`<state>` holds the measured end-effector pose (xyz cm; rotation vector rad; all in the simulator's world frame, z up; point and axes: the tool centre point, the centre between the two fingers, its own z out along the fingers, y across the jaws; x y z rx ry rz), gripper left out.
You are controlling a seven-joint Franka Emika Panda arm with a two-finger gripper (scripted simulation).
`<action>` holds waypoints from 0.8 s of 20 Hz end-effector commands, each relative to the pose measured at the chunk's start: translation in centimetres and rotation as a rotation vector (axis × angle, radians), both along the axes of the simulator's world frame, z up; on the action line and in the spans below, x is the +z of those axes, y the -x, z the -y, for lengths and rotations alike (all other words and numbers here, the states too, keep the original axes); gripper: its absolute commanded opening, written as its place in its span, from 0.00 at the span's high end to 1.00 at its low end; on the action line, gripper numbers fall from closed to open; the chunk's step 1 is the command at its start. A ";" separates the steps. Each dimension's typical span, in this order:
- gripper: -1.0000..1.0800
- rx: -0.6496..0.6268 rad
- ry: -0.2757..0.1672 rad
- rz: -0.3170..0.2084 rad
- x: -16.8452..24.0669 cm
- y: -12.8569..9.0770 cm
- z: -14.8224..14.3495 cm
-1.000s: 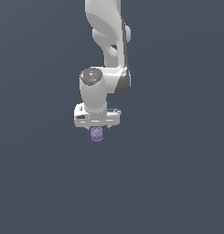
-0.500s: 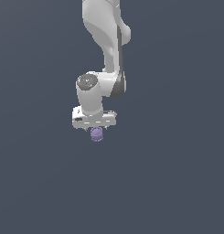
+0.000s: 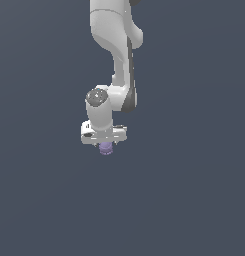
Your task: Pick up the object and move it to a goal position.
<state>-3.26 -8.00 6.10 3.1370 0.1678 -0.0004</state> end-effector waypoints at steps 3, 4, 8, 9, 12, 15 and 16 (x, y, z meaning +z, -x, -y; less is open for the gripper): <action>0.04 0.001 0.000 0.000 -1.8 0.0 0.0; 0.04 0.001 0.000 0.000 -1.9 0.0 0.0; 1.00 0.001 0.000 0.000 -2.2 0.0 0.0; 1.00 0.001 0.000 0.000 -2.2 0.0 0.0; 1.00 0.001 0.000 0.000 -2.2 0.0 0.0; 1.00 0.001 0.000 0.000 -2.2 0.0 0.0; 1.00 0.001 0.000 0.000 -2.2 0.0 0.0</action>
